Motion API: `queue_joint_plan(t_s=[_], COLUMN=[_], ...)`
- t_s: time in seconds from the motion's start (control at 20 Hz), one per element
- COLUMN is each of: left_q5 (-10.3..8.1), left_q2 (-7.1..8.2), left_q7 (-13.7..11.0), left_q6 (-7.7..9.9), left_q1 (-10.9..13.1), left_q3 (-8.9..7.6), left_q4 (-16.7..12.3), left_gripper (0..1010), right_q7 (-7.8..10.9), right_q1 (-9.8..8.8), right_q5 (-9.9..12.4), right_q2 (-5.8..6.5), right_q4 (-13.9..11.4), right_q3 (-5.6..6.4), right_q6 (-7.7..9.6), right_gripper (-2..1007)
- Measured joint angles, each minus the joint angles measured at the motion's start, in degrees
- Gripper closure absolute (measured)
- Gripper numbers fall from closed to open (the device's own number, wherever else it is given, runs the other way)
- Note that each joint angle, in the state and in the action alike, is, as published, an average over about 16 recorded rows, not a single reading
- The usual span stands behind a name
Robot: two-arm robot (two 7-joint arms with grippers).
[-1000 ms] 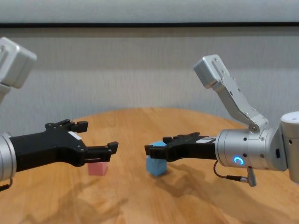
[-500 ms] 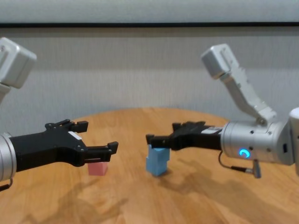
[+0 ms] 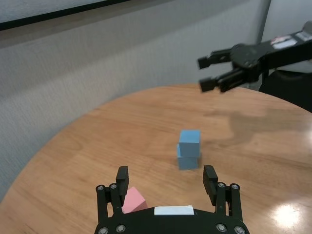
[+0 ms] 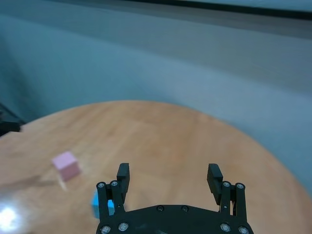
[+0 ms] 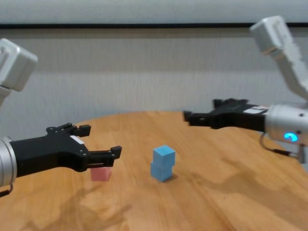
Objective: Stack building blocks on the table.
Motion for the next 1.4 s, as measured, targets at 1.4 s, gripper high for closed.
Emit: queue_joint_plan(t_s=[1.4], left_q5=[0.62], left_q2=[-1.21], left_q7=[2.9], left_q6=[3.03], left_q1=[-2.1], left_q3=[0.00], left_q4=[2.9], left_gripper=[8], right_q7=[-2.98], right_q1=[-5.53], right_q5=[-1.2], right_q2=[4.79], right_q4=[-3.9], right_q3=[4.05], right_q6=[-1.83], right_gripper=[5])
